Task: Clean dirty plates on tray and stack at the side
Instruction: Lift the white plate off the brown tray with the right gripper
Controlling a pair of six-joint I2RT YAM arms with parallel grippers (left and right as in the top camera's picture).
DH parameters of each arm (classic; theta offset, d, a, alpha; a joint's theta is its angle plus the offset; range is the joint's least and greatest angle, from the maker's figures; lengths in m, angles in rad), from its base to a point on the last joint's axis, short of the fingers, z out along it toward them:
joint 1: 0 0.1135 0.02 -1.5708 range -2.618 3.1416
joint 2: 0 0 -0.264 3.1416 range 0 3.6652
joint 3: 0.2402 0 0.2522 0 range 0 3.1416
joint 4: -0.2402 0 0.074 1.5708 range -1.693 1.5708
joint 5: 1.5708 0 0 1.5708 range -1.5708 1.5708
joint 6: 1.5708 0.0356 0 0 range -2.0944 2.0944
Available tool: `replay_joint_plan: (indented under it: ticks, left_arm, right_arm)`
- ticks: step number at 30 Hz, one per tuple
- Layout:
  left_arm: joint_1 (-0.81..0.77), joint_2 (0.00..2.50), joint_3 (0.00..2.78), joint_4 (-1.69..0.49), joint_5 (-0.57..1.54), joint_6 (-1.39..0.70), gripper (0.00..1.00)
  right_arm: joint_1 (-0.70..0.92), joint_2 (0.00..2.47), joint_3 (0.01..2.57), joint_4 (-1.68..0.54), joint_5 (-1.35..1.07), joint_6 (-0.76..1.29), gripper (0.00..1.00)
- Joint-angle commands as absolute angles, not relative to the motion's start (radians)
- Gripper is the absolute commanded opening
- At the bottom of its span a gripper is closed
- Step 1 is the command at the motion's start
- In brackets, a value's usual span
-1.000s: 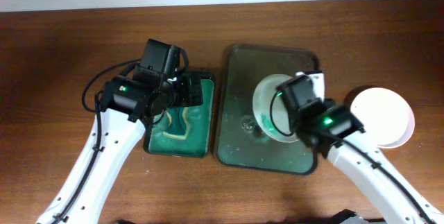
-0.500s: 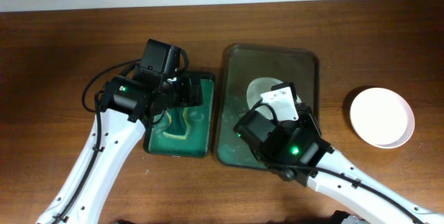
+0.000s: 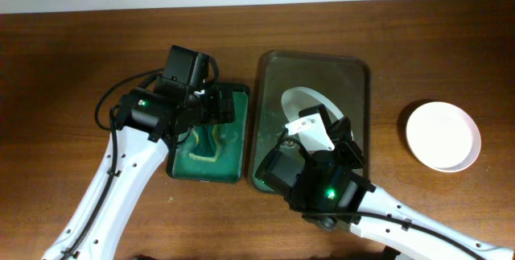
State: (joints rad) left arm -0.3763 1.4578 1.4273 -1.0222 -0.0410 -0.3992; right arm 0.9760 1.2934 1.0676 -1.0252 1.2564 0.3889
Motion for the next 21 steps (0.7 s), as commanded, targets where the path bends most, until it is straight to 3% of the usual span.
replay_joint_plan:
  ticks: [1, 21]
  left_arm:
    - [-0.370, 1.454, 1.441, -1.023, -0.048, -0.391, 0.99]
    - [-0.370, 1.454, 1.441, -1.023, -0.048, -0.391, 0.99]
  right_arm:
    - [0.981, 1.285, 1.070, -1.021, 1.298, 0.406, 0.04]
    - [0.981, 1.285, 1.070, -1.025, 1.291, 0.406, 0.04]
